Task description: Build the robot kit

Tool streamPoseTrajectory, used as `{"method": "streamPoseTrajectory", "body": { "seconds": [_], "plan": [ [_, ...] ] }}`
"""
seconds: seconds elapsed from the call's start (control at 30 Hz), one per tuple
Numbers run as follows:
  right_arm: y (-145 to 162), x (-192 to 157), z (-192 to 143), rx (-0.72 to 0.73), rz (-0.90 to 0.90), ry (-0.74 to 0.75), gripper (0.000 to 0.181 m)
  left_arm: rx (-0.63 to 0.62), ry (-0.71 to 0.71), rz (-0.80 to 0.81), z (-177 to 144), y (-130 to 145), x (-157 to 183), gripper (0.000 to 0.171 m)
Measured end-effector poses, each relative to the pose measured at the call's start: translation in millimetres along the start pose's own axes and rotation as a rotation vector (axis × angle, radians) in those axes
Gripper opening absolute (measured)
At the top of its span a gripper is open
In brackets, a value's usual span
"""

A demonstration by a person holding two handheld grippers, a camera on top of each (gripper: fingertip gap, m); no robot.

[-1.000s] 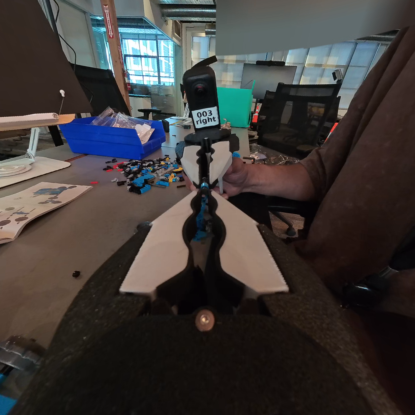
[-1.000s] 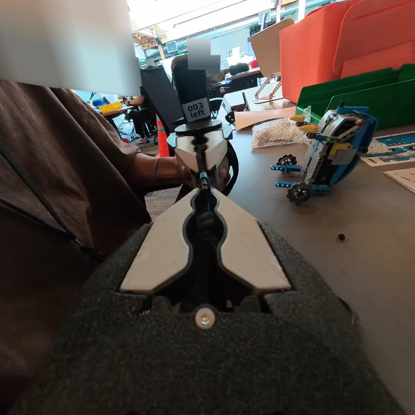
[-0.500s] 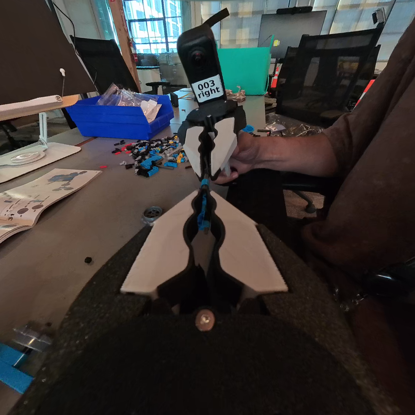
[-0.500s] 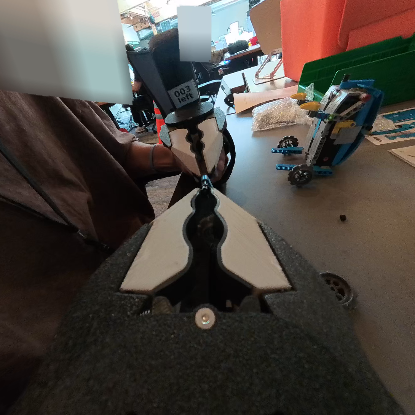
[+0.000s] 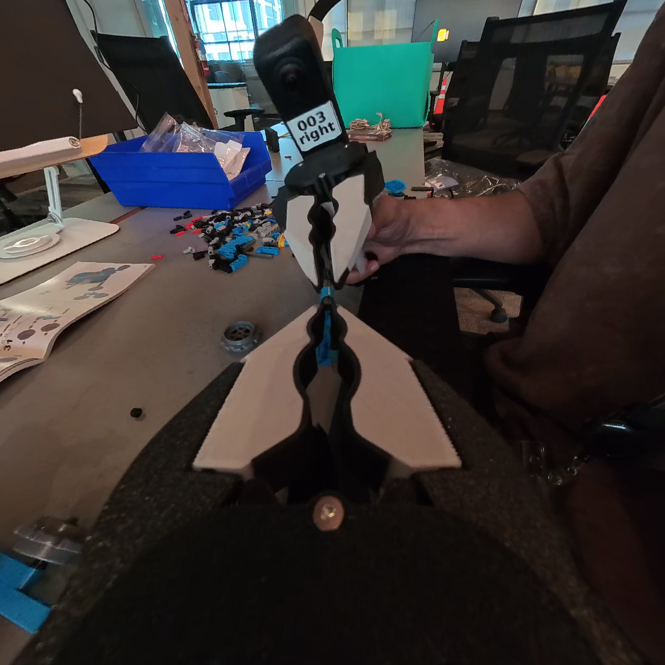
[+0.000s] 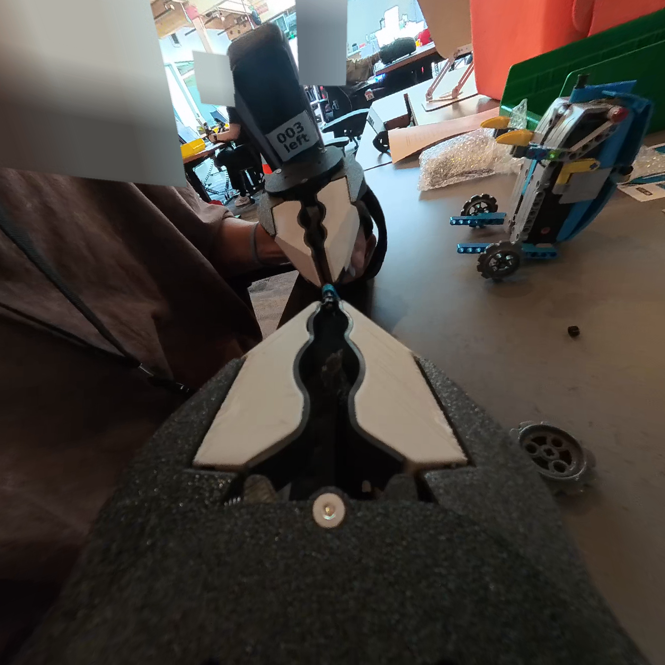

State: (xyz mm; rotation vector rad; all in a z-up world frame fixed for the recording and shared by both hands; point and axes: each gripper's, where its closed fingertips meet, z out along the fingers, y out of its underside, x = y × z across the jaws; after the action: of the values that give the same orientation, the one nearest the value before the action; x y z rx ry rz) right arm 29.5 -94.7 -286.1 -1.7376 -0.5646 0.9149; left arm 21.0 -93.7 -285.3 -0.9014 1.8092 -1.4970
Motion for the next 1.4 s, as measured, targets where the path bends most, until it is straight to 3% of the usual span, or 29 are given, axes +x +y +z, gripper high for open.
{"method": "streamPoseTrajectory", "body": {
  "seconds": [0.2, 0.4, 0.53, 0.63, 0.77, 1.17, 1.23, 1.33, 1.4],
  "plan": [
    [28.2, -4.5, 22.8, -0.178, -0.048, -0.012, 0.007, -0.004, -0.01, 0.009, 1.4, 0.1, -0.9, 0.0],
    [16.5, 2.6, 14.0, -0.099, -0.031, 0.02, 0.006, -0.012, -0.003, -0.001, 1.6, 1.4, -0.7, 0.0],
    [15.5, 8.6, 10.2, -0.095, -0.032, 0.052, 0.006, 0.066, -0.021, -0.059, -7.0, -8.9, -9.5, 0.0],
    [14.7, 11.0, 9.5, -0.099, -0.068, 0.088, 0.006, 0.112, -0.008, -0.128, -12.2, -14.4, -15.7, 0.013],
    [15.5, 12.0, 14.5, -0.129, -0.176, 0.157, 0.006, 0.07, 0.05, -0.144, -6.6, -9.2, -10.0, 0.0],
    [13.3, 7.5, 23.3, -0.122, -0.18, 0.156, 0.006, -0.028, -0.012, -0.024, 5.0, 3.4, -4.6, 0.0],
    [9.3, 5.9, 22.6, -0.096, -0.165, 0.143, 0.007, 0.011, -0.008, -0.038, 0.8, -2.0, -5.7, 0.0],
    [6.9, 7.7, 17.8, -0.077, -0.152, 0.145, 0.006, 0.182, -0.016, -0.14, -19.3, -23.2, -18.9, 0.0],
    [3.7, 7.8, 14.4, -0.055, -0.144, 0.143, 0.006, 0.214, 0.012, -0.195, -24.4, -25.9, -22.1, 0.0]
  ]
}}
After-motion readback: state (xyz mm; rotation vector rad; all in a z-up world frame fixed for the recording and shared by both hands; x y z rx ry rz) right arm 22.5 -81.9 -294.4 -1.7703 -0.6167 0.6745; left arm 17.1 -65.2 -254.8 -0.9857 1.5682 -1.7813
